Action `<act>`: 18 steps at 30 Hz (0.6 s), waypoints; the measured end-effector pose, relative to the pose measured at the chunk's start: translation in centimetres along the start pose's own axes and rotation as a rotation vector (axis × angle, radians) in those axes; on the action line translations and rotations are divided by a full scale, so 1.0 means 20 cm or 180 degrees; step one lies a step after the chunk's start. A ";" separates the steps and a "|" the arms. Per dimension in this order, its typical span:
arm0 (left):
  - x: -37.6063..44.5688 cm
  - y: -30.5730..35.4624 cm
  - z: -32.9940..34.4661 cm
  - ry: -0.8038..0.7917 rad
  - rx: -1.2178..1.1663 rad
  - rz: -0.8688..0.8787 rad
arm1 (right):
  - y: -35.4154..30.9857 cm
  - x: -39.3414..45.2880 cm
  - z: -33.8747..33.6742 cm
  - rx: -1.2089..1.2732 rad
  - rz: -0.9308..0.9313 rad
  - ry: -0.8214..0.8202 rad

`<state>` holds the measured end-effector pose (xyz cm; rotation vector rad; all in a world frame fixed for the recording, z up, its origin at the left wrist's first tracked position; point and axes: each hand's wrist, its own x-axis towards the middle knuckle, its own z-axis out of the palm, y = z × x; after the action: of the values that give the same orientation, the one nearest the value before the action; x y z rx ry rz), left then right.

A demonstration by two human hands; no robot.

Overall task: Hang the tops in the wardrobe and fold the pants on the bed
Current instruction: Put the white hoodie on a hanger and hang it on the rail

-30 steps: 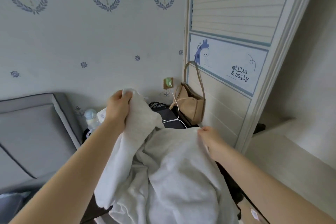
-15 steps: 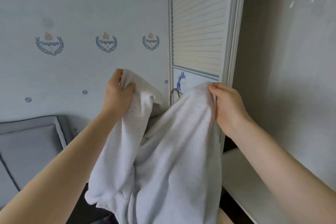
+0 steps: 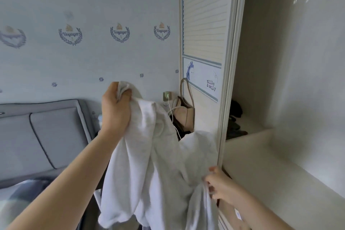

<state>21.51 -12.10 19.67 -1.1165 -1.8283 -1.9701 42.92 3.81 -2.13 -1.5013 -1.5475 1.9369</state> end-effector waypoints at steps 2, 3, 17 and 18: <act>-0.01 0.02 -0.04 0.0006 -0.0104 -0.0044 | -0.02 -0.01 0.05 0.0454 0.0319 -0.0239; -0.01 0.02 -0.05 -0.0038 -0.0168 -0.0032 | -0.03 0.00 0.07 0.0599 0.0423 -0.0255; -0.05 -0.39 -0.32 -0.1708 0.0985 -0.0787 | -0.35 0.15 0.32 0.0268 -0.0778 0.0794; -0.06 -0.47 -0.31 -0.1979 0.1168 -0.1042 | -0.42 0.10 0.31 0.0325 -0.0952 0.0856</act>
<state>14.26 -16.38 12.25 -1.4840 -2.6995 -1.4042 33.83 5.08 3.10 -1.3360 -1.4372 1.5535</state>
